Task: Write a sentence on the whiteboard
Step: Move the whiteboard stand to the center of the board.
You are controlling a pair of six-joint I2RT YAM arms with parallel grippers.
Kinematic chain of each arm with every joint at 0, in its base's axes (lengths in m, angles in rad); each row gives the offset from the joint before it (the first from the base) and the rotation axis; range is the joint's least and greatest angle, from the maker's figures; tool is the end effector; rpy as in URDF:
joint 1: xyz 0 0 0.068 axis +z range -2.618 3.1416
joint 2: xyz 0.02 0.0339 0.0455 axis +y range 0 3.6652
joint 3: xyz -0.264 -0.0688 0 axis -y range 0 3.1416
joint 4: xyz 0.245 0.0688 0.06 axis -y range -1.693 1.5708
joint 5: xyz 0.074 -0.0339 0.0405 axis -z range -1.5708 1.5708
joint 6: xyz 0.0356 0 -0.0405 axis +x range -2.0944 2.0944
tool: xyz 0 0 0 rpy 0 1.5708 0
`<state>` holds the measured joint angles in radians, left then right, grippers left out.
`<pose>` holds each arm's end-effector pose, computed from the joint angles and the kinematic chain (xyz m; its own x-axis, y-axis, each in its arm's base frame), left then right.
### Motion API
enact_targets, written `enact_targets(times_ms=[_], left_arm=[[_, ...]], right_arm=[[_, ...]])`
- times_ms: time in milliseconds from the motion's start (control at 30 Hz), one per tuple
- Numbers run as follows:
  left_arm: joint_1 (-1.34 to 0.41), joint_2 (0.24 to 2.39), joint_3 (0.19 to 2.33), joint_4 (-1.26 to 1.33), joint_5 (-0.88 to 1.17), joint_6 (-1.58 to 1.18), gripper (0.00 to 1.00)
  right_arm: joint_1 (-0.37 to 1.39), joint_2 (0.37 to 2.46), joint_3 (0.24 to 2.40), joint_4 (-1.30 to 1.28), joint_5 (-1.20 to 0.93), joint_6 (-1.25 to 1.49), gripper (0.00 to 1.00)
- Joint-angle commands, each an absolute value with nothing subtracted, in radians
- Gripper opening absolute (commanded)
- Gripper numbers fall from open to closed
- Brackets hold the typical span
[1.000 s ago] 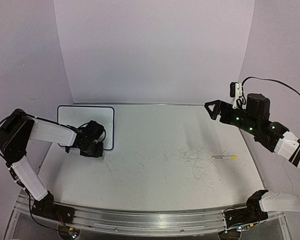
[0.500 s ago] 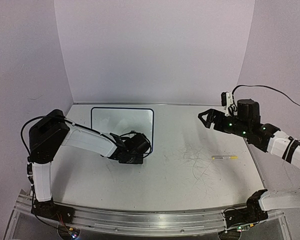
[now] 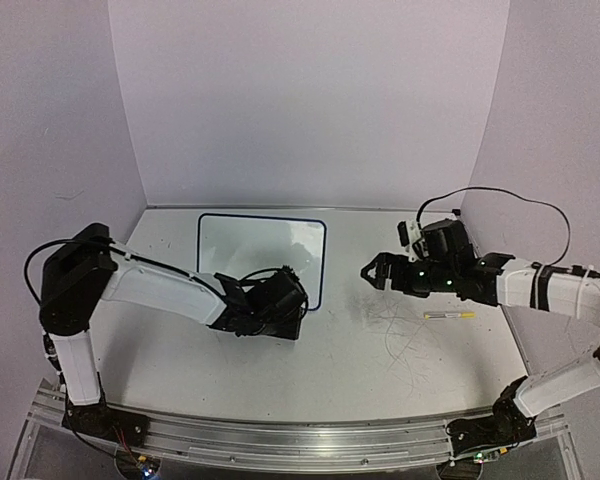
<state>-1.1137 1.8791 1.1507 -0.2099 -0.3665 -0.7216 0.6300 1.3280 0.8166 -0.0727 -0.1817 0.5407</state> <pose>0.1819 -0.3410 0.1602 -0.7589 0.1456 -0.6347 0.3236 0.9301 -0.1735 0.2309 0.1763 0.2421 -0.7430 0.0848 -0.6639 -0.3719 0.7724 0.5148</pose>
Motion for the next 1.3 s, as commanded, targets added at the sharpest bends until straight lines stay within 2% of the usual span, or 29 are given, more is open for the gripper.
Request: enact_targets(times_ms=[0, 133, 300, 500, 700, 867, 1267], left_arm=[[-1.115, 1.564, 1.037, -0.121, -0.448, -0.598, 0.63], [-1.113, 1.289, 0.916, -0.127, -0.609, -0.529, 0.81], [-1.109, 1.004, 0.825, -0.152, -0.732, -0.509, 0.88], [-1.109, 0.888, 0.787, -0.183, -0.756, -0.489, 0.89], [-1.109, 0.868, 0.765, -0.195, -0.74, -0.447, 0.89], [-1.109, 0.844, 0.756, -0.195, -0.744, -0.398, 0.9], [-1.109, 0.767, 0.725, -0.194, -0.766, -0.347, 0.9]], right_arm=[[0.765, 1.451, 0.927, -0.033, -0.117, 0.623, 0.97], [0.894, 1.597, 1.04, -0.027, -0.079, 0.695, 0.93], [0.983, 1.789, 1.192, -0.034, -0.042, 0.829, 0.83], [1.059, 1.952, 1.363, -0.122, 0.152, 0.877, 0.75], [1.065, 2.063, 1.443, -0.178, 0.204, 0.876, 0.52], [1.066, 2.131, 1.506, -0.23, 0.229, 0.881, 0.51], [1.067, 2.229, 1.603, -0.311, 0.285, 0.881, 0.36]])
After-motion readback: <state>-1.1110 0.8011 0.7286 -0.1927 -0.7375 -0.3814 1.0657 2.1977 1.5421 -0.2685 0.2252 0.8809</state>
